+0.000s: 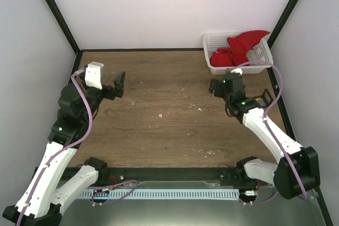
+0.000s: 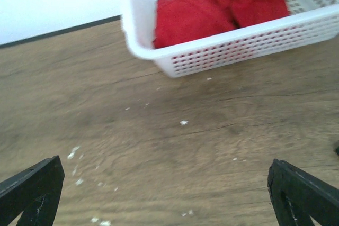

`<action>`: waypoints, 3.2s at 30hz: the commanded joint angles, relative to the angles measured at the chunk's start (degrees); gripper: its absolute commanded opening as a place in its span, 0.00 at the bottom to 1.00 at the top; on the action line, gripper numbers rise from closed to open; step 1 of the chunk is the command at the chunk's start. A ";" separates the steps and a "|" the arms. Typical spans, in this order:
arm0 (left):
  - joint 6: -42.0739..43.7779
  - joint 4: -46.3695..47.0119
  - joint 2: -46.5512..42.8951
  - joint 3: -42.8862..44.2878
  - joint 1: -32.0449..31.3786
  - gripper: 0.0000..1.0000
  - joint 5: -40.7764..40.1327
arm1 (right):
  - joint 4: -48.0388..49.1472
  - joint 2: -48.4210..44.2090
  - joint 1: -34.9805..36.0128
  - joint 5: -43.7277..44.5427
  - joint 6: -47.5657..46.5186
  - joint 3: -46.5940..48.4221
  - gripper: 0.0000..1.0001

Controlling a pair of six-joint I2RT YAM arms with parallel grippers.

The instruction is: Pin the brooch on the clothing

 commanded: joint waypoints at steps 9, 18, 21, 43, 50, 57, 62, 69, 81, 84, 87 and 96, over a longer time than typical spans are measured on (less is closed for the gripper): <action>1.19 2.26 -3.10 -2.55 -0.39 1.00 1.83 | 16.03 13.81 -8.80 7.57 -0.04 8.05 1.00; 1.36 2.41 -2.01 -3.38 -0.39 1.00 1.77 | 9.70 46.94 -12.39 14.02 -4.37 41.72 1.00; 1.60 2.45 -1.88 -3.56 -0.43 1.00 1.39 | -0.72 58.07 -13.94 13.75 -4.93 56.79 1.00; 0.96 2.80 -0.58 -3.89 -0.04 1.00 2.87 | -13.35 78.57 -18.59 -8.97 -7.04 85.33 0.12; 0.74 2.72 -0.67 -3.93 -0.04 0.99 2.93 | -11.01 67.05 -12.53 2.09 -11.85 84.65 0.01; 0.82 2.70 -1.27 -4.15 -0.04 0.98 1.68 | -9.92 55.07 -11.39 3.83 -16.26 83.33 0.01; 1.05 2.76 -1.72 -4.17 0.05 0.98 0.83 | -11.19 42.05 -11.31 -12.82 -13.61 80.79 0.01; 1.54 3.11 -1.87 -4.85 0.09 0.97 -1.90 | -11.14 29.57 -9.09 -28.46 -8.39 78.71 0.01; 1.79 3.66 -1.65 -5.33 1.39 0.97 -3.13 | -2.88 21.84 -8.22 -54.46 4.68 77.65 0.01; 1.81 3.86 -1.78 -5.59 2.20 0.97 -3.64 | -3.27 23.10 -7.66 -56.67 4.75 76.63 0.01; 2.06 3.98 -1.95 -5.76 2.25 0.97 -4.01 | -3.48 23.33 -7.64 -60.41 3.77 72.56 0.01; 0.20 4.16 -2.08 -5.27 2.25 1.00 -2.74 | 4.81 14.92 -2.05 -62.76 -0.47 32.86 0.08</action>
